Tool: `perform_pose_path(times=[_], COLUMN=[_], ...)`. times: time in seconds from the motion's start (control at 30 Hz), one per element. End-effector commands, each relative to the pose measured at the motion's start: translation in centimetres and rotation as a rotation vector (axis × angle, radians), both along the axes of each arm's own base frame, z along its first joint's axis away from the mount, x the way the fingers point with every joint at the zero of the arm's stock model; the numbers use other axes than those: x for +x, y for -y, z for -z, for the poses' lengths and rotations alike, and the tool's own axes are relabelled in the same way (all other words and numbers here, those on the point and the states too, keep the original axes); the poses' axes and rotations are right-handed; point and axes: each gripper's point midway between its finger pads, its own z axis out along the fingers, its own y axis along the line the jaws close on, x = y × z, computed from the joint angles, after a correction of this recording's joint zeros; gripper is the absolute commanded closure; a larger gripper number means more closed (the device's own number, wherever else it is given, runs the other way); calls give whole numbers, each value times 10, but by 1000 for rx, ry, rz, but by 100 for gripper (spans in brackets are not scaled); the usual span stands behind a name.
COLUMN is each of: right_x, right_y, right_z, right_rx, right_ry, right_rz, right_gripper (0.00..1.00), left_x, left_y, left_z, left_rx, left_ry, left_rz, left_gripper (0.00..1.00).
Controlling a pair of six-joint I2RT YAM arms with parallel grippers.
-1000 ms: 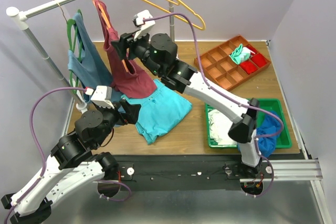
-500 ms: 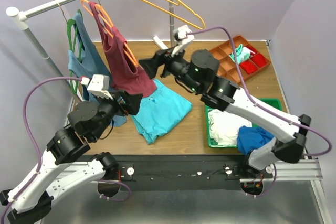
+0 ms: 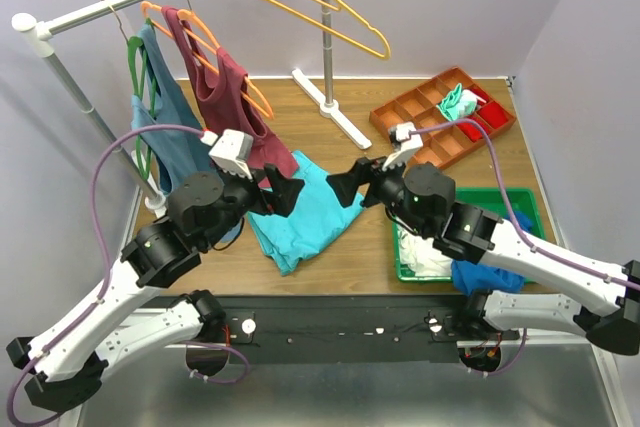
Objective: Place the tank top on the hanger
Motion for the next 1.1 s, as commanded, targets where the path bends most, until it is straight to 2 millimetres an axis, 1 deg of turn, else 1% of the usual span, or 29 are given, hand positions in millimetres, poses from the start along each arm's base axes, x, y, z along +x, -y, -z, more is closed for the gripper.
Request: perform_pose_path(times=[0.0,0.03,0.07,0.1,0.17,0.2,0.27,0.3,0.33,0.37,0.4,0.53,0.7,0.8,0.83,0.9,0.97,1.03,1.07], right_x=[-4,-7,-10,-11,-15,-17,-20,-21,-22,-23,-24,-27,-30,-30,-29,-27,-27,-27,-27], right_y=[38,45,51,57,69,71,75,77,78,79,79,87,91,88,87,86,89,89,90], right_z=[35,52,50,54,72,78,91,101,108,115,123,147,167,171,172,172,174,173,173], right_rx=[24,-1,34,39,33,41,31,34,24,16,12,-21,-26,-30,-35,-52,-70,-72,-73], right_ry=[-114,-138,-149,-158,-186,-203,-230,-255,-272,-285,-306,-366,-413,-421,-420,-419,-425,-426,-427], right_rz=[155,167,177,200,222,231,242,256,260,264,273,318,352,345,347,351,367,373,375], right_gripper=[12,12,12,12,12,12,12,12,12,12,12,11,11,10,10,10,10,10,10], left_x=[-6,-8,-9,-10,-14,-15,-18,-19,-19,-20,-20,-18,-14,-12,-12,-10,-11,-9,-9], left_y=[19,24,28,32,43,46,57,60,62,67,67,70,65,60,59,54,52,51,48], left_z=[21,27,31,44,55,68,81,95,103,106,118,141,158,164,162,165,162,156,156], left_rx=[-19,-16,-19,-3,-14,2,-1,13,23,6,20,34,43,48,36,34,27,20,32], left_ry=[-41,-54,-61,-84,-108,-129,-157,-180,-194,-207,-224,-266,-292,-302,-299,-294,-290,-279,-282], left_rz=[68,81,91,98,119,118,137,138,133,134,128,100,51,13,8,-13,-15,-24,-32], left_gripper=[1,1,1,1,1,2,2,2,2,2,2,2,1,1,1,1,1,1,1])
